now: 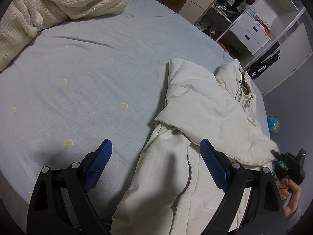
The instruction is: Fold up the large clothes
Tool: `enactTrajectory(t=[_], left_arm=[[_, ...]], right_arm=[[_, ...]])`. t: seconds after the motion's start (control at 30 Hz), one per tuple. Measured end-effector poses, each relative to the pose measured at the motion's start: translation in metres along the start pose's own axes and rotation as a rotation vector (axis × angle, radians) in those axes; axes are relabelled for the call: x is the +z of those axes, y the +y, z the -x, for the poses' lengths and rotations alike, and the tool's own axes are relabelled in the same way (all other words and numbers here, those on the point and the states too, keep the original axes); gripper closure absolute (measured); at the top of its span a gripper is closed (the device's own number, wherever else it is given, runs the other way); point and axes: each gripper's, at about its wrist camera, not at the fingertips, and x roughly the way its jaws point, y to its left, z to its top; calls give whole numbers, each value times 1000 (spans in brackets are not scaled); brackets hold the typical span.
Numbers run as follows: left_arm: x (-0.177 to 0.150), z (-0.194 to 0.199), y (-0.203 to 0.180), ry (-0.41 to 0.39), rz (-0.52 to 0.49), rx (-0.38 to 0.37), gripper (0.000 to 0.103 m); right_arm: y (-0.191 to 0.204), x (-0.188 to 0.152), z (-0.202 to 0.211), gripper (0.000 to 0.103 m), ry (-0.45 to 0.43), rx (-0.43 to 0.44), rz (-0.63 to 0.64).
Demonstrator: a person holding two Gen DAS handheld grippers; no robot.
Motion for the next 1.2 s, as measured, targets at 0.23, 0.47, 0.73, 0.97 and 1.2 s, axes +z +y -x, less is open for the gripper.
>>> enactTrajectory(t=[0.23, 0.47, 0.73, 0.97, 1.2], left_arm=[[1, 0, 1, 2, 0, 1, 15], [1, -1, 0, 4, 0, 0, 15], [1, -2, 1, 10, -8, 9, 15], [0, -5, -3, 24, -25, 32, 15], [-3, -11, -15, 69, -86, 78, 11]], right_arm=[[0, 8, 0, 91, -20, -88, 38], [-27, -4, -19, 68, 54, -169, 33], [-45, -7, 19, 57, 43, -187, 104], [-81, -24, 60, 55, 58, -225, 125], [-106, -51, 76, 54, 82, -256, 136]])
